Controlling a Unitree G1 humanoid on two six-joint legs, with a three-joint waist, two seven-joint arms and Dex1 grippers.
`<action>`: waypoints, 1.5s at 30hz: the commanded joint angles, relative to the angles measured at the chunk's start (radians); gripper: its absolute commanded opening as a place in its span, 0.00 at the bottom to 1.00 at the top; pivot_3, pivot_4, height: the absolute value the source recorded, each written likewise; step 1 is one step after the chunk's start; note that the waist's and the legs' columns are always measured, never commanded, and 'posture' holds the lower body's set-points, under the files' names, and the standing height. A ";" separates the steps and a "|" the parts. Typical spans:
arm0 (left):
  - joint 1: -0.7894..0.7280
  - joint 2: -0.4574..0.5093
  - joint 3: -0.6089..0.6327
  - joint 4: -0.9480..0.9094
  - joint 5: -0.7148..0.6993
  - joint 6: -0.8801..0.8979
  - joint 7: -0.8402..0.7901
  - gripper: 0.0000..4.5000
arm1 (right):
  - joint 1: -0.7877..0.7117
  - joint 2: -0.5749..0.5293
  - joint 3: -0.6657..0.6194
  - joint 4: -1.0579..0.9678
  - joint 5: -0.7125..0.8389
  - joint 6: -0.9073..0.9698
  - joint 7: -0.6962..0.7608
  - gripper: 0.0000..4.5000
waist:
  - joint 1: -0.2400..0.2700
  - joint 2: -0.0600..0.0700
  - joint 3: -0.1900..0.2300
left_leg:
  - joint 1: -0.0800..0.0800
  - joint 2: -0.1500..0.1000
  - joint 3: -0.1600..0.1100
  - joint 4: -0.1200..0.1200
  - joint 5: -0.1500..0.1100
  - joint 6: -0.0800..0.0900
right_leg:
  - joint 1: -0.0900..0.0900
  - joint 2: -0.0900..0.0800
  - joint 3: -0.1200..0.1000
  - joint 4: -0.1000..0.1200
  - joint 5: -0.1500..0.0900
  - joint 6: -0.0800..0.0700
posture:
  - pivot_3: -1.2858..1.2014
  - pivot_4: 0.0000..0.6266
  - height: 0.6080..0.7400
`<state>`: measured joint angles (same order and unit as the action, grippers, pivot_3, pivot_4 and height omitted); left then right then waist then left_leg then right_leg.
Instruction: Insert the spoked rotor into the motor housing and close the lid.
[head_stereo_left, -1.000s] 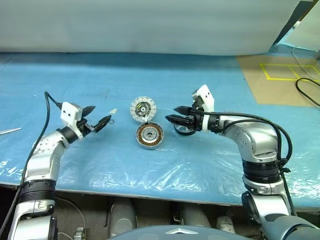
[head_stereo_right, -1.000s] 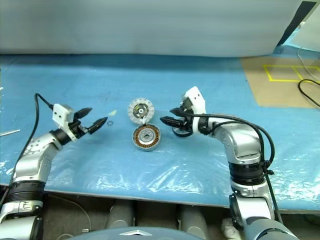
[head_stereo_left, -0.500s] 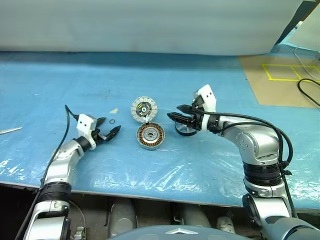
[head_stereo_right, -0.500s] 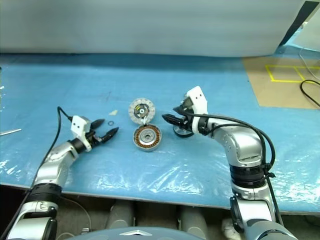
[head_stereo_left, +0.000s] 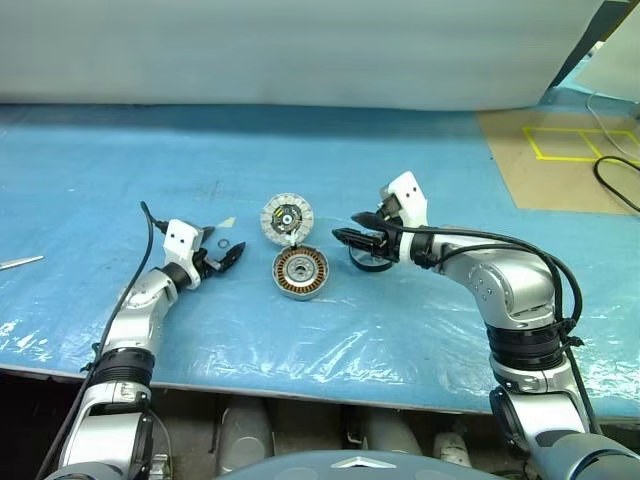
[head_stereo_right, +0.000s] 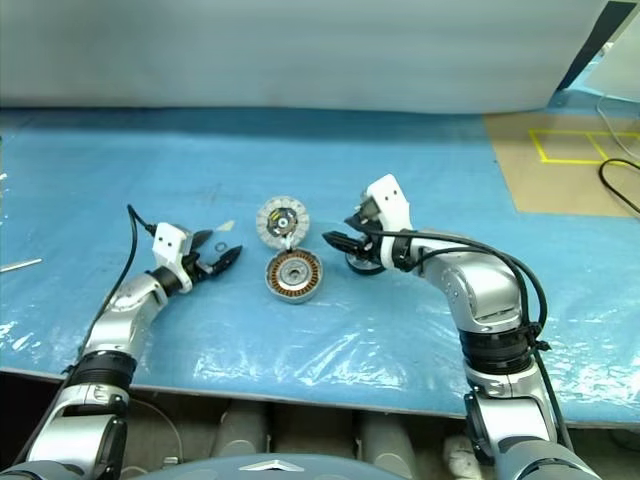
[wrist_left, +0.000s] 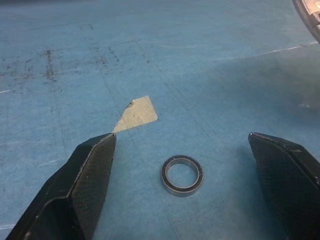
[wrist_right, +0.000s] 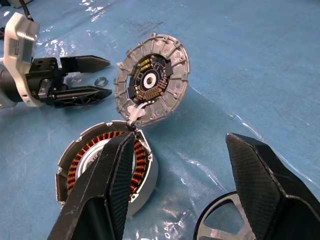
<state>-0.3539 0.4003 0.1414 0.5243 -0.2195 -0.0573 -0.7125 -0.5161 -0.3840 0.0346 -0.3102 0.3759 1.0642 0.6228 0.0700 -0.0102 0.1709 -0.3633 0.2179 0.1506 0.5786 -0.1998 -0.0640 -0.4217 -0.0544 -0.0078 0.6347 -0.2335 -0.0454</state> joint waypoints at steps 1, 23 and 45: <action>0.021 0.014 0.000 0.008 0.006 0.004 0.000 1.00 | -0.007 -0.001 0.001 -0.015 0.023 -0.013 -0.009 0.68 | 0.000 0.000 0.000 | 0.000 0.000 0.000 0.000 0.000 0.000 | 0.000 0.000 0.000 0.000 0.000 0.000 | 0.52 0.24 1.00; 0.075 0.043 -0.012 -0.008 0.011 0.043 -0.034 0.66 | -0.018 -0.009 0.030 0.023 0.031 -0.033 -0.019 0.69 | -0.003 0.002 -0.001 | 0.002 0.000 0.001 -0.002 0.000 0.000 | 0.001 0.000 0.001 -0.001 -0.001 -0.001 | 0.52 0.24 1.00; 0.062 0.046 -0.025 0.005 0.023 0.048 -0.049 0.17 | -0.014 -0.014 0.041 0.031 0.029 -0.045 -0.032 0.69 | -0.001 0.005 -0.003 | 0.005 -0.003 0.001 -0.008 0.000 0.000 | 0.006 -0.001 0.001 -0.012 0.000 0.001 | 0.52 0.24 1.00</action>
<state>-0.3151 0.4366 0.1363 0.4964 -0.2156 -0.0347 -0.7553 -0.5165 -0.3915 0.0833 -0.2637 0.3936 1.0356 0.5924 0.0686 -0.0051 0.1680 -0.3585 0.2153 0.1515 0.5706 -0.2000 -0.0643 -0.4157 -0.0551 -0.0066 0.6226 -0.2340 -0.0445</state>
